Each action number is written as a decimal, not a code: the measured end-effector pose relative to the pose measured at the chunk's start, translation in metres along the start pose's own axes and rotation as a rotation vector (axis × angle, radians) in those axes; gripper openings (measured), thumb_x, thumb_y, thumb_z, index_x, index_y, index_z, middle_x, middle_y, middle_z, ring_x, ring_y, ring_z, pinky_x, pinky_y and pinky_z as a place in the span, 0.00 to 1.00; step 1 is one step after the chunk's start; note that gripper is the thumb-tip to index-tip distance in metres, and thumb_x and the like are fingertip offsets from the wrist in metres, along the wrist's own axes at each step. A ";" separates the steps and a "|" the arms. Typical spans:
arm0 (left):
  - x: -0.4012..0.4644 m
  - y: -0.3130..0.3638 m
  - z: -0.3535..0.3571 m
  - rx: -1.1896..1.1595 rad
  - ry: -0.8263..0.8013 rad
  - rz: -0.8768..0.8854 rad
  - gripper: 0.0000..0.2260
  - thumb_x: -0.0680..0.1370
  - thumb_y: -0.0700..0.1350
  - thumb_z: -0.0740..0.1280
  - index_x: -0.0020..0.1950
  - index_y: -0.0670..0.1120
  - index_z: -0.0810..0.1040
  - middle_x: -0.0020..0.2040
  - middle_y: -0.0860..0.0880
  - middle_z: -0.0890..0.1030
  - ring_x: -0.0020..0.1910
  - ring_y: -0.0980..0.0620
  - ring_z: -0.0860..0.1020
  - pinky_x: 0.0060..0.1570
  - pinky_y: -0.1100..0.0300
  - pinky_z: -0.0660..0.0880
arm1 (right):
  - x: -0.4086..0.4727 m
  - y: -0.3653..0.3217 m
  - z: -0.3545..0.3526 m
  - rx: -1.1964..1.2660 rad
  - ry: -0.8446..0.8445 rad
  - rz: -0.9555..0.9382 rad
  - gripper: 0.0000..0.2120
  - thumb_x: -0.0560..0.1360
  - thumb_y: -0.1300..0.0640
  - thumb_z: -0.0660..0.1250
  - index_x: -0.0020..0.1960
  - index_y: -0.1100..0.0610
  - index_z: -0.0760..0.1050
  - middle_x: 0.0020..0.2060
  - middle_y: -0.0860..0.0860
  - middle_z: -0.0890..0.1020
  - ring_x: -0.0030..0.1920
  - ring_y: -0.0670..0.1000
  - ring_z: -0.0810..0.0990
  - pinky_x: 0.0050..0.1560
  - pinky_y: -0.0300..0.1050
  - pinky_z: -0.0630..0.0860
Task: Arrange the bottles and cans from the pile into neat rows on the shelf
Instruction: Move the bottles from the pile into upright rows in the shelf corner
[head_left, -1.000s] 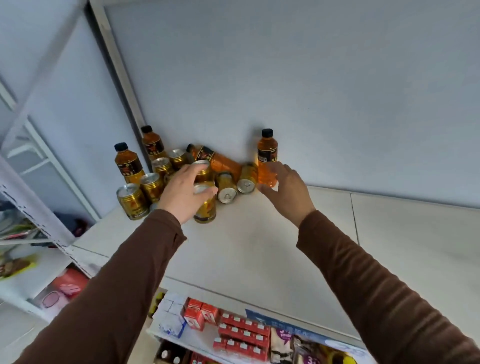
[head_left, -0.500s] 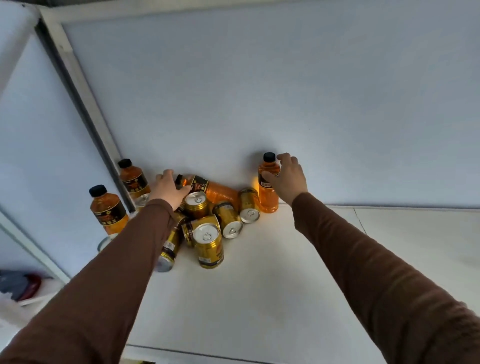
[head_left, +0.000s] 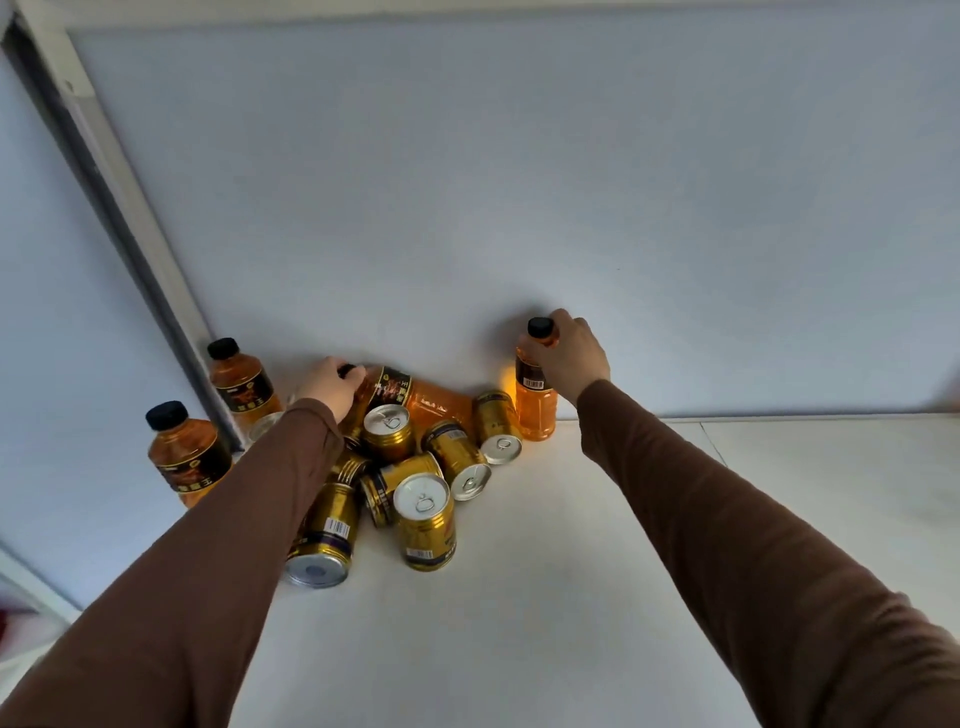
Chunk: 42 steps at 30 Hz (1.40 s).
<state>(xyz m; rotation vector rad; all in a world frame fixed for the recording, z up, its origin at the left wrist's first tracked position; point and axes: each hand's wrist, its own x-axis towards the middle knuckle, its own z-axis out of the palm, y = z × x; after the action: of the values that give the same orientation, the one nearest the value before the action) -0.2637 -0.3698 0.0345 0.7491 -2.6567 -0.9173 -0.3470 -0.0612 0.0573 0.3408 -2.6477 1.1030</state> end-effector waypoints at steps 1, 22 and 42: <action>-0.002 0.003 -0.001 -0.022 0.018 0.018 0.21 0.83 0.55 0.58 0.70 0.45 0.70 0.67 0.41 0.75 0.65 0.39 0.74 0.67 0.43 0.69 | 0.000 0.000 -0.001 0.013 0.000 0.005 0.21 0.76 0.42 0.66 0.63 0.53 0.71 0.57 0.55 0.76 0.54 0.58 0.77 0.53 0.52 0.78; -0.141 0.169 0.022 0.051 -0.034 0.833 0.12 0.82 0.54 0.61 0.59 0.48 0.72 0.52 0.48 0.81 0.47 0.48 0.78 0.43 0.56 0.69 | -0.069 0.065 -0.118 0.157 0.012 0.034 0.15 0.69 0.39 0.72 0.47 0.47 0.75 0.46 0.41 0.81 0.47 0.47 0.80 0.46 0.49 0.79; -0.180 0.140 0.097 -0.231 -0.283 0.731 0.34 0.76 0.62 0.67 0.77 0.61 0.54 0.73 0.51 0.70 0.67 0.52 0.72 0.59 0.59 0.72 | -0.129 0.084 -0.139 -0.077 0.116 0.041 0.26 0.66 0.29 0.68 0.49 0.50 0.71 0.43 0.44 0.77 0.42 0.44 0.76 0.36 0.41 0.72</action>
<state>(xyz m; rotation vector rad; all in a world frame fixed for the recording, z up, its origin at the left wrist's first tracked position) -0.2026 -0.1297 0.0376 -0.4194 -2.6397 -1.1182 -0.2319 0.1113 0.0556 0.2017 -2.5963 0.9979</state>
